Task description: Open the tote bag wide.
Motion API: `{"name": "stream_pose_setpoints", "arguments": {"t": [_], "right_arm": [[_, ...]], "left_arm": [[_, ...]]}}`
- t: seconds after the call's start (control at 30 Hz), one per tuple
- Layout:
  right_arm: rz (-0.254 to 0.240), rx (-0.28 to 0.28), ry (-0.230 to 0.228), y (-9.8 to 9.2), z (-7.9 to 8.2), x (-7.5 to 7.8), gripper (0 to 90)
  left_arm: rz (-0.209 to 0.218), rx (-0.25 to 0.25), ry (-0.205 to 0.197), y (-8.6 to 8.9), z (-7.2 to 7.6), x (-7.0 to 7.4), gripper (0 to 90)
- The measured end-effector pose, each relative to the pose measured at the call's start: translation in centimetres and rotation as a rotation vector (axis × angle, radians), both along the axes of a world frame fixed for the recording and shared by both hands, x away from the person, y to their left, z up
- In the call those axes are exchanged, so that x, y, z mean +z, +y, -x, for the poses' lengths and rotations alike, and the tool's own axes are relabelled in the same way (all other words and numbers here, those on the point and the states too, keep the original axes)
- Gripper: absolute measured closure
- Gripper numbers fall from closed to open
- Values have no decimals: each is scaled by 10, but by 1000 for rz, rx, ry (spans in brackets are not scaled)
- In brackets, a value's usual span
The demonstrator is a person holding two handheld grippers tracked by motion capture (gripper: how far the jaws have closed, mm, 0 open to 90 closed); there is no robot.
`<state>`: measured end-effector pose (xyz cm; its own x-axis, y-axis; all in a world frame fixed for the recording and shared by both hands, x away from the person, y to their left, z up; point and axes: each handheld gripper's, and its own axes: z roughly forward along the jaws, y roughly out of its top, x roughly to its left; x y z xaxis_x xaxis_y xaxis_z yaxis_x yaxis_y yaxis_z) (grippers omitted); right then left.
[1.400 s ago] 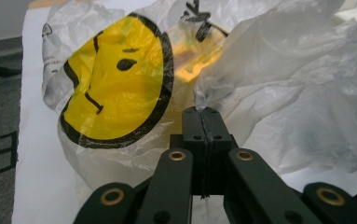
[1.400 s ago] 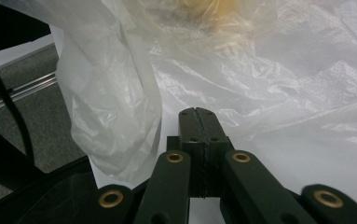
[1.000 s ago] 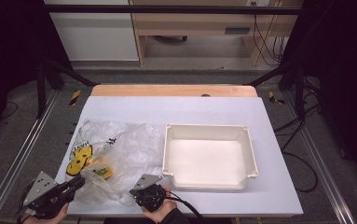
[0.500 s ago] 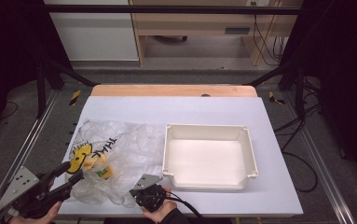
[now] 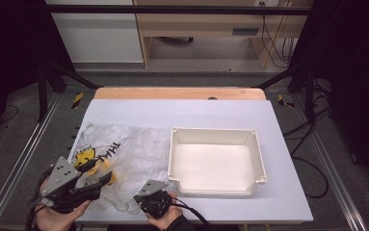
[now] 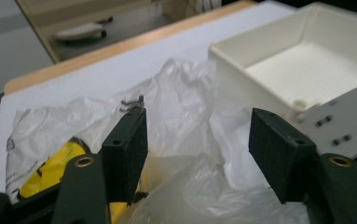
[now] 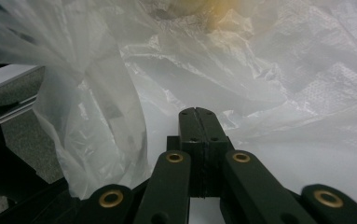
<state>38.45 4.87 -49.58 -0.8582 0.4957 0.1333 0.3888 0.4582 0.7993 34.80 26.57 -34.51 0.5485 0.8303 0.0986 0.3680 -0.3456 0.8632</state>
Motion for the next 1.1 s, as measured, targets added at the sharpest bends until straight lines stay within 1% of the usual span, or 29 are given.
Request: {"name": "stream_pose_setpoints", "arguments": {"t": [0.03,0.07,0.1,0.13,0.17,0.23,0.27,0.3,0.4,0.5,0.57,0.63,0.7,0.8,0.87,0.97,1.07,1.1], "right_arm": [[0,0,0,0,0,0,900],[0,0,0,0,0,0,900],[0,0,0,0,0,0,900],[0,1,-1,0,0,0,900],[0,1,-1,0,0,0,900],[-1,0,0,0,0,0,900],[-1,1,-4,0,0,0,900],[-1,1,-4,0,0,0,900],[0,1,2,0,0,0,900],[1,1,1,0,0,0,900],[0,0,1,0,0,0,900],[0,0,-1,0,0,0,900],[-1,-1,-3,0,0,0,900],[-1,-2,-2,0,0,0,900],[0,-1,-7,0,0,0,900],[3,-10,0,1,1,1,900],[5,-9,2,1,1,1,900],[7,-8,0,1,1,1,900]], "left_arm": [[-32,23,16,-1,-2,-3,396],[-56,36,29,-1,-5,-6,447],[-60,44,47,0,-6,-8,494],[-62,57,55,1,-8,-10,660],[-62,67,47,4,-8,-12,660],[-46,91,29,13,-8,-13,789],[-27,118,5,21,-7,-12,871],[-27,118,5,21,-7,-12,884],[3,161,-31,36,-5,-12,892],[6,205,-53,49,-5,-17,898],[12,240,-58,58,-8,-24,899],[26,264,-47,65,-11,-31,899],[27,283,-36,70,-13,-37,898],[52,291,-23,76,-11,-43,898],[66,293,-25,78,-7,-46,898],[68,295,-36,81,-2,-49,898],[60,309,-33,84,-2,-53,897],[54,318,-38,84,-3,-55,898]]}}
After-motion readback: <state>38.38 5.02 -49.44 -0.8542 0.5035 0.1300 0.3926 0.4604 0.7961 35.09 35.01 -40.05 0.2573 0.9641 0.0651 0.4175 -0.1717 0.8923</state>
